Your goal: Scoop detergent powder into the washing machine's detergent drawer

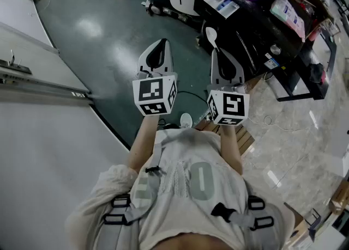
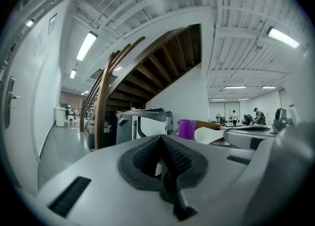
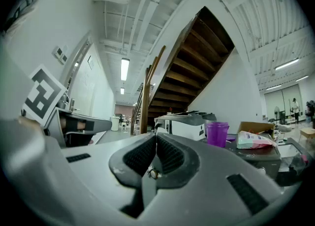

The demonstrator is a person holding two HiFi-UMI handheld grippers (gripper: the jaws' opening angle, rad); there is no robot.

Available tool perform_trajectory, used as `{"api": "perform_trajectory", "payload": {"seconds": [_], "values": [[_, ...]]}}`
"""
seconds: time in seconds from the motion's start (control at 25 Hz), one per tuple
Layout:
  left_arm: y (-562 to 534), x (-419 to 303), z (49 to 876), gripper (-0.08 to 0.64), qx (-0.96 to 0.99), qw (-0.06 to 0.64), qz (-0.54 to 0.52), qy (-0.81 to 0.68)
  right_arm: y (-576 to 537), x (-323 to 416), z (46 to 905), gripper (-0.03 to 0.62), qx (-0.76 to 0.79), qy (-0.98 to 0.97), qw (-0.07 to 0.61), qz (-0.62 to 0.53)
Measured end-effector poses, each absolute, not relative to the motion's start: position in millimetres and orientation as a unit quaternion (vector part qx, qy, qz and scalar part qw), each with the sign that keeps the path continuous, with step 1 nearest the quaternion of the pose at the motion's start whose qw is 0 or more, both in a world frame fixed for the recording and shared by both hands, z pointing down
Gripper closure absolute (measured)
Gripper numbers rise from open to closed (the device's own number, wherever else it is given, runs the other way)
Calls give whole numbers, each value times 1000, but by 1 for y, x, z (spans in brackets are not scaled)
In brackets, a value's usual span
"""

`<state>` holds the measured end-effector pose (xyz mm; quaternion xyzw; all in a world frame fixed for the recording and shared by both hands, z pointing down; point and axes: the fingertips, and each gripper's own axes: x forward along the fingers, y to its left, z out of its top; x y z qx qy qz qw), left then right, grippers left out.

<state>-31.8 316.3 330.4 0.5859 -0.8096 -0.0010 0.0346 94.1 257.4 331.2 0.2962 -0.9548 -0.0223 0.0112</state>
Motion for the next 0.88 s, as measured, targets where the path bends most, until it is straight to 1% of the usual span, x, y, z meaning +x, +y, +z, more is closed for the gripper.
{"api": "perform_trajectory", "payload": {"seconds": [0.36,0.6,0.88], "values": [[307,-34,339,540,582,39,-2,-812,247,91,343,584,283,-959,22,-20],[299,-33,337,540,585,29,3,-810,237,93,342,584,294,-955,7,-33],[296,-37,335,540,577,28,4,-816,225,92,352,584,293,-956,15,-22]]}}
